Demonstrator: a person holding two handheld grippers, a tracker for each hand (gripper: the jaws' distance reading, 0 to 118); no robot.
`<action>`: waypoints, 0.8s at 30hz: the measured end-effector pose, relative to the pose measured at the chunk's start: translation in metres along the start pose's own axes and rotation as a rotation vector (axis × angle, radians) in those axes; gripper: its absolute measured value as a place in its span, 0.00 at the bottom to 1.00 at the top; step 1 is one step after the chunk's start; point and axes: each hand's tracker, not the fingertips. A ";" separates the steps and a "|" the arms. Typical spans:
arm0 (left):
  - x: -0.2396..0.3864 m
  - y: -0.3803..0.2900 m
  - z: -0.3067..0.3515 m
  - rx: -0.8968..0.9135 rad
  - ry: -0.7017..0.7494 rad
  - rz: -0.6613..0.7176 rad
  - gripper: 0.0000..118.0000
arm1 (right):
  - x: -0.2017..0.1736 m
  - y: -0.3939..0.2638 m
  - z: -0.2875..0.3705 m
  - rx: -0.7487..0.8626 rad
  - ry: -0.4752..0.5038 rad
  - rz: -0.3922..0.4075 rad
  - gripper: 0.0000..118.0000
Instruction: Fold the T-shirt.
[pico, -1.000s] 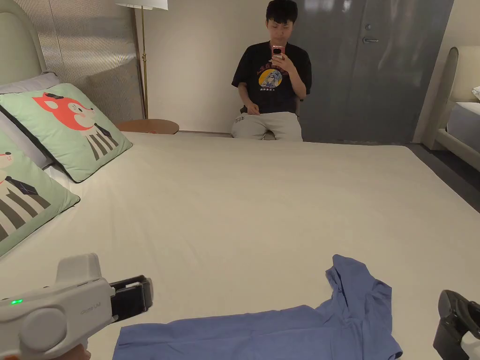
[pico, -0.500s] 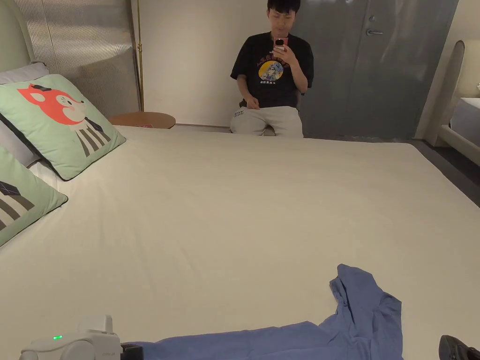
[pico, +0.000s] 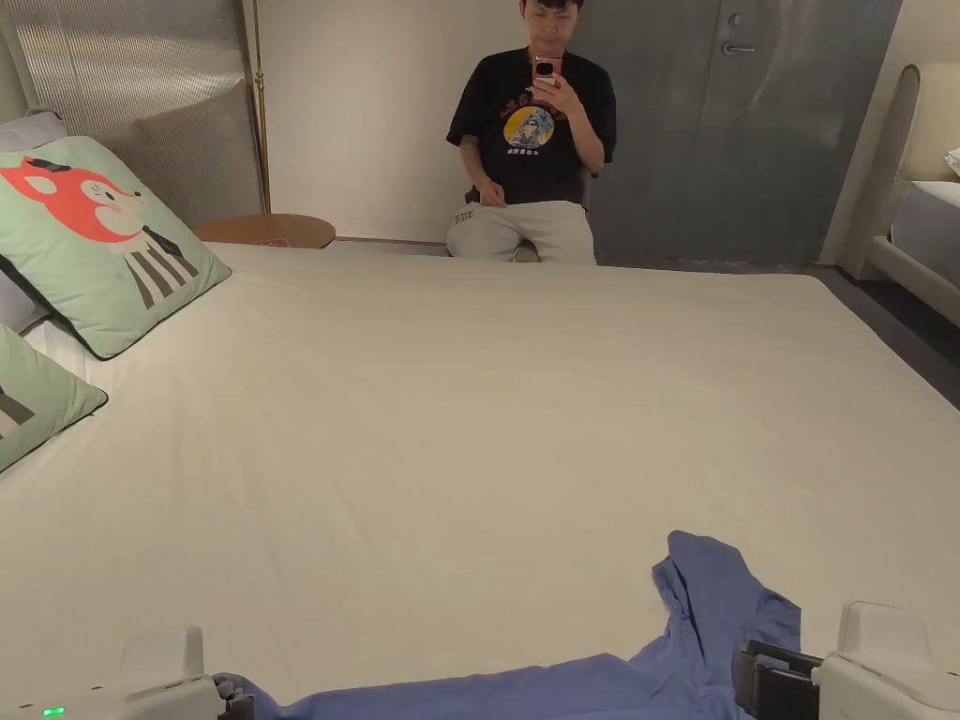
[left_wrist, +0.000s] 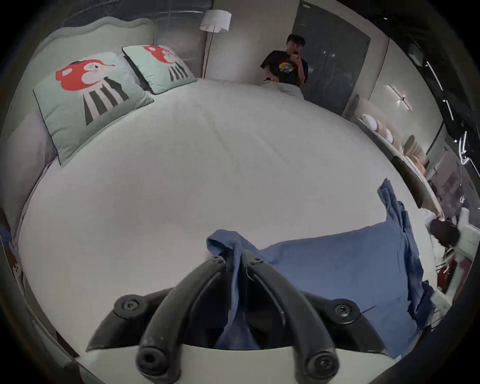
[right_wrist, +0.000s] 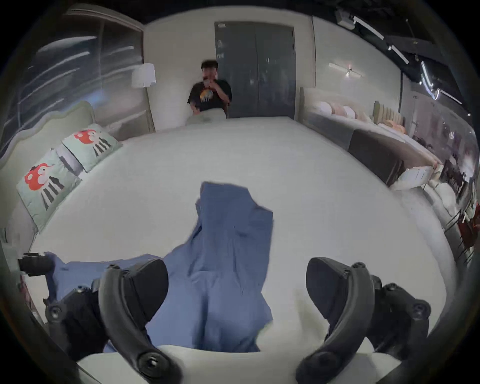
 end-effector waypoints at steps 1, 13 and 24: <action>0.000 0.000 0.002 0.004 -0.002 0.001 0.02 | 0.001 0.002 -0.015 -0.034 -0.007 -0.015 0.82; 0.000 0.001 0.009 0.018 0.004 0.003 0.02 | 0.019 -0.003 -0.030 -0.058 0.012 -0.041 0.04; 0.009 0.022 0.091 0.273 -0.038 0.017 0.02 | 0.037 0.000 0.110 0.368 0.012 -0.081 0.03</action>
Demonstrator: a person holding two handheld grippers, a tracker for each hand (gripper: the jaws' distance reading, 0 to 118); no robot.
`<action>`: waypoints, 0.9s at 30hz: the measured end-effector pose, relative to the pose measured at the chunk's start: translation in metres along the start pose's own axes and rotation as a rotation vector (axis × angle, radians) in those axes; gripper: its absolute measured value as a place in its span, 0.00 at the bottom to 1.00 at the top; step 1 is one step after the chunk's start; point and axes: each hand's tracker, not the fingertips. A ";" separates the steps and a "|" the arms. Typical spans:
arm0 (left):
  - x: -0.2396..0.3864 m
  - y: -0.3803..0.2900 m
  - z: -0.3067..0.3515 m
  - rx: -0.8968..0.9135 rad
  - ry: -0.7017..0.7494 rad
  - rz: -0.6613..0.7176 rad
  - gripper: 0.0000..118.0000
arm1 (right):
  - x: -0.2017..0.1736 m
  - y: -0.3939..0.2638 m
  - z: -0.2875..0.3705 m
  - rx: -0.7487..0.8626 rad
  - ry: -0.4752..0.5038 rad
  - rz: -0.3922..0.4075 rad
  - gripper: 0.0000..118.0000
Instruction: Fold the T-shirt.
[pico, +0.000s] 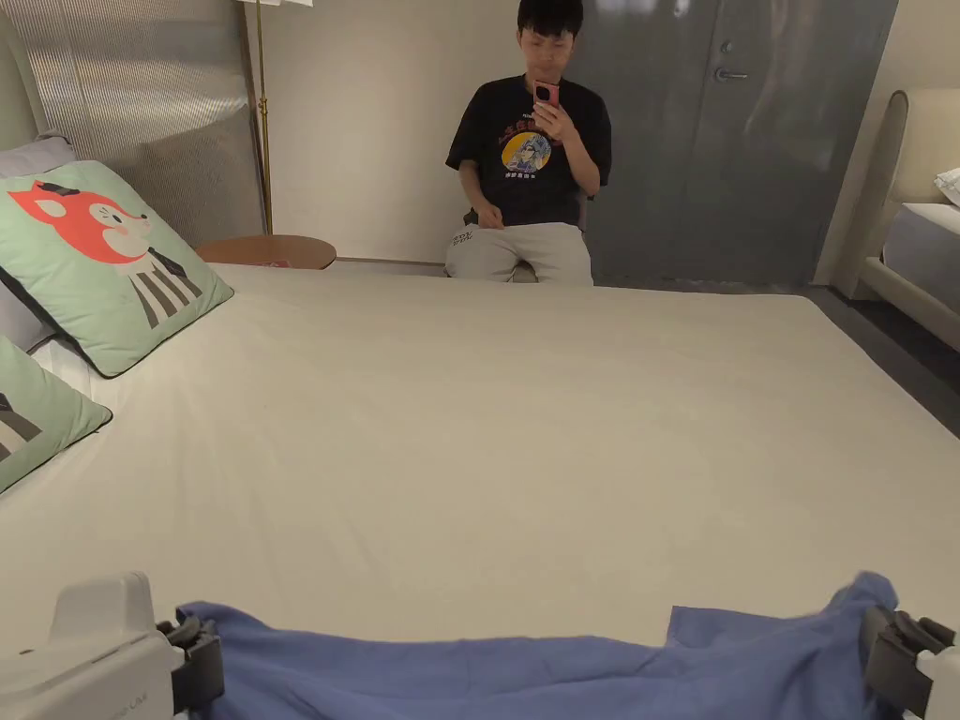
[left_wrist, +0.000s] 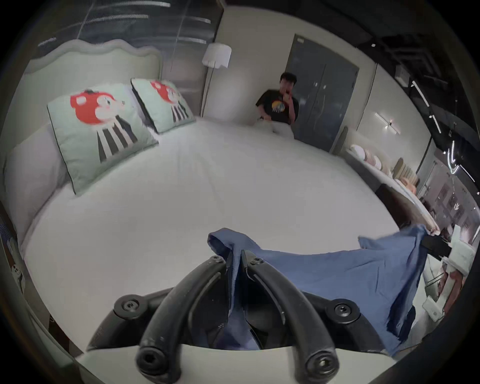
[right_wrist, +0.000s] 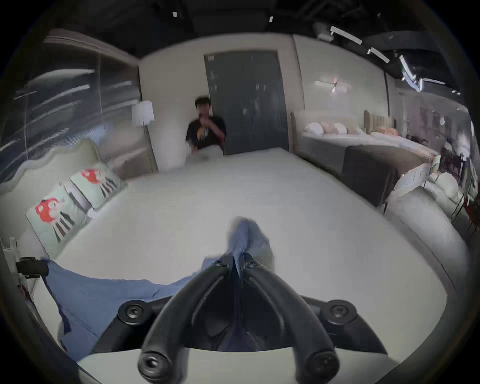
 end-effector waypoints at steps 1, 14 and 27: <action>0.003 0.003 0.013 0.043 0.001 -0.004 0.02 | 0.000 0.003 0.016 0.047 -0.006 0.007 0.03; 0.032 0.009 0.102 0.428 0.068 -0.049 0.02 | -0.023 0.015 0.130 0.404 -0.058 0.060 0.03; 0.041 0.130 0.085 0.495 0.003 -0.035 0.02 | -0.005 0.145 0.096 0.504 -0.029 -0.023 0.03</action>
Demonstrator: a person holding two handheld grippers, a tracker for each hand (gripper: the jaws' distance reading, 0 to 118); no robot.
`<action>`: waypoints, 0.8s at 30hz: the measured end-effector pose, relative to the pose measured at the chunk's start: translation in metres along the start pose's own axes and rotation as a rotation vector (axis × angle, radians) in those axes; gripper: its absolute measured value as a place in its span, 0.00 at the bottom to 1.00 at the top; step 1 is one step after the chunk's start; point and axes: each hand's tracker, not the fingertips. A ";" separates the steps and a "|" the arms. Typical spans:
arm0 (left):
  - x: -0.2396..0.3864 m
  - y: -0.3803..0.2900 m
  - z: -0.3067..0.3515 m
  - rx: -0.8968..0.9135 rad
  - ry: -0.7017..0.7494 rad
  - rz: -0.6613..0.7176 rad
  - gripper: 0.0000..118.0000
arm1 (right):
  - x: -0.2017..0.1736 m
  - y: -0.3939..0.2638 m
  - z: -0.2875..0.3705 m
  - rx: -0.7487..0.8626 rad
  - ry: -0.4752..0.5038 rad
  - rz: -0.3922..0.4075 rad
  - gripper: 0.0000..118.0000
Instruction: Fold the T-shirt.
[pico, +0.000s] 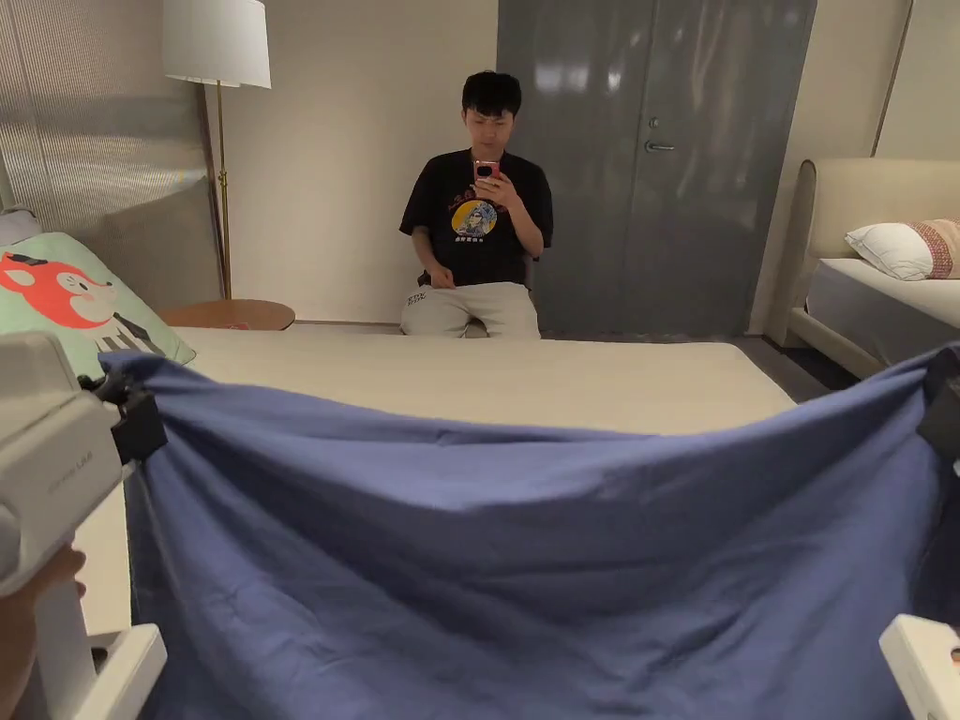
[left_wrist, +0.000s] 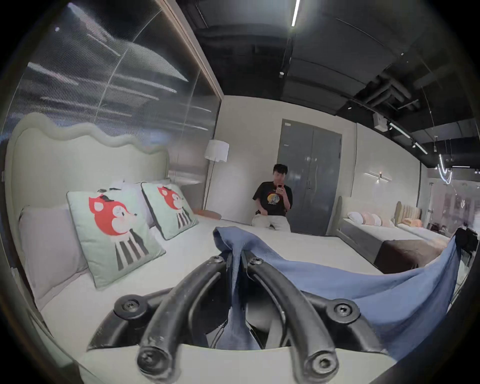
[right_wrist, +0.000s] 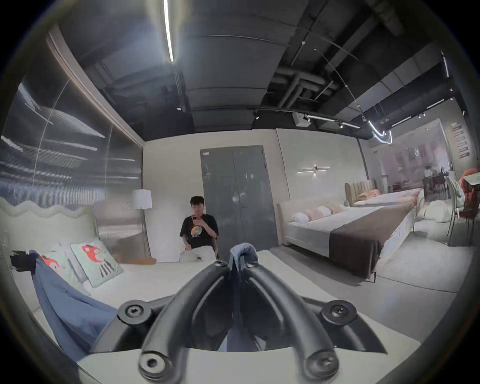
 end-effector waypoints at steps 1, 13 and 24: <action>0.003 0.009 -0.008 0.007 -0.002 -0.006 0.02 | -0.001 0.008 -0.012 0.005 0.002 -0.005 0.03; 0.025 0.100 -0.137 0.043 -0.004 -0.026 0.02 | -0.032 0.076 -0.170 0.058 -0.004 0.059 0.03; 0.045 0.134 -0.248 0.068 0.016 -0.001 0.02 | -0.059 0.086 -0.293 0.074 -0.056 0.153 0.03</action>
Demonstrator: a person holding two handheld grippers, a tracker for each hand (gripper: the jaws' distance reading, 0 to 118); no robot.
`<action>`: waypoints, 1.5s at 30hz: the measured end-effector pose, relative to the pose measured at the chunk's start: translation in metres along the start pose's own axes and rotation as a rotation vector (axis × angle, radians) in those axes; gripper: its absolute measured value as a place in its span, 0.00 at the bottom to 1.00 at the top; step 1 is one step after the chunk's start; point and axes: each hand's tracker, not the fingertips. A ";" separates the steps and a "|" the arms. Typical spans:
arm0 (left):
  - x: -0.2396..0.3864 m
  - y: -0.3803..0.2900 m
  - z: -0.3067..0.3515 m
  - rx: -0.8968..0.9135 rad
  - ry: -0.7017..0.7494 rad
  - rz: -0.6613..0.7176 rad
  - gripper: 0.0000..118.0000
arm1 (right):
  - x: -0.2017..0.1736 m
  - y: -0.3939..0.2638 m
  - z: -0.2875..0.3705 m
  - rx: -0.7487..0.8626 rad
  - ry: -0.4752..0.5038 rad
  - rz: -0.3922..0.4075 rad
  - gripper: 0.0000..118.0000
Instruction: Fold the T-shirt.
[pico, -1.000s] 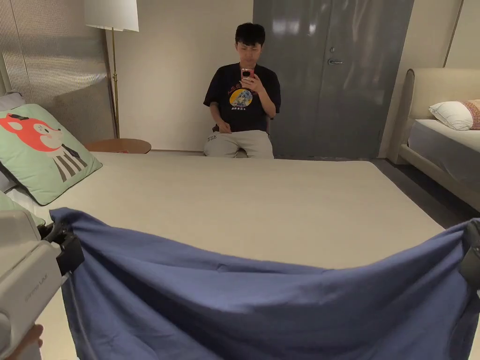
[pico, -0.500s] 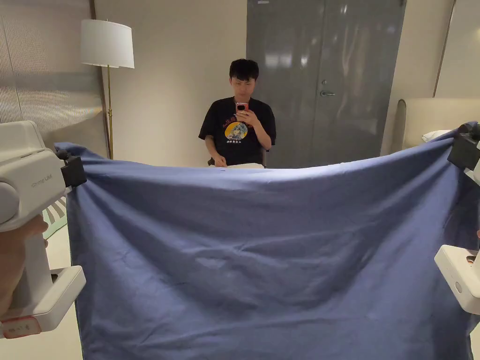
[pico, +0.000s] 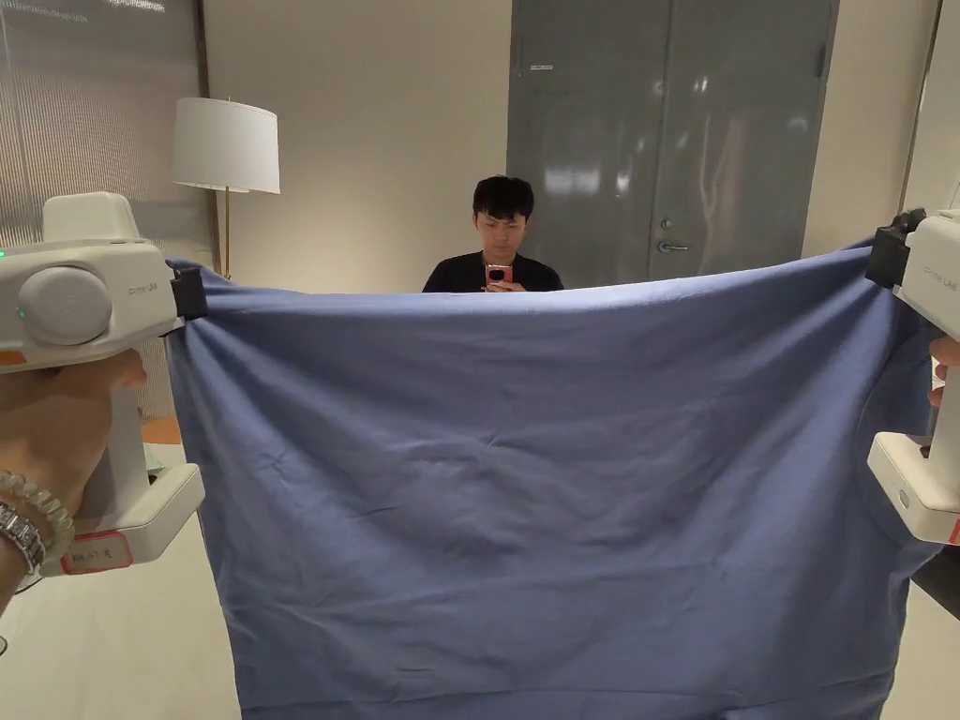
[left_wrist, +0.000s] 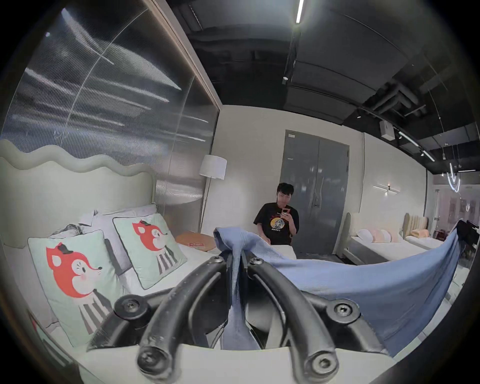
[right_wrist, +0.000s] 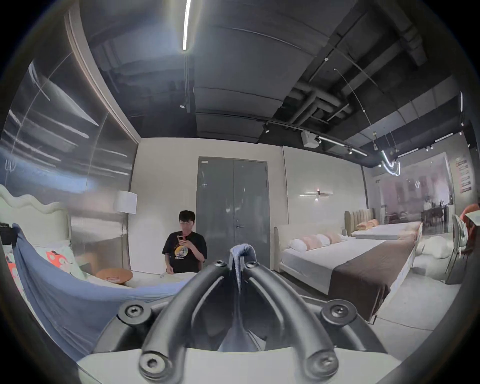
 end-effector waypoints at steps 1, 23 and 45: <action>0.001 -0.001 -0.008 -0.002 0.003 -0.001 0.02 | -0.001 -0.002 -0.004 -0.009 -0.003 0.005 0.03; -0.012 -0.062 -0.021 -0.078 0.035 0.008 0.02 | 0.001 -0.083 -0.021 -0.175 0.019 -0.011 0.03; -0.072 -0.187 0.201 -0.356 0.031 -0.048 0.02 | 0.052 -0.166 0.217 -0.435 0.163 0.048 0.03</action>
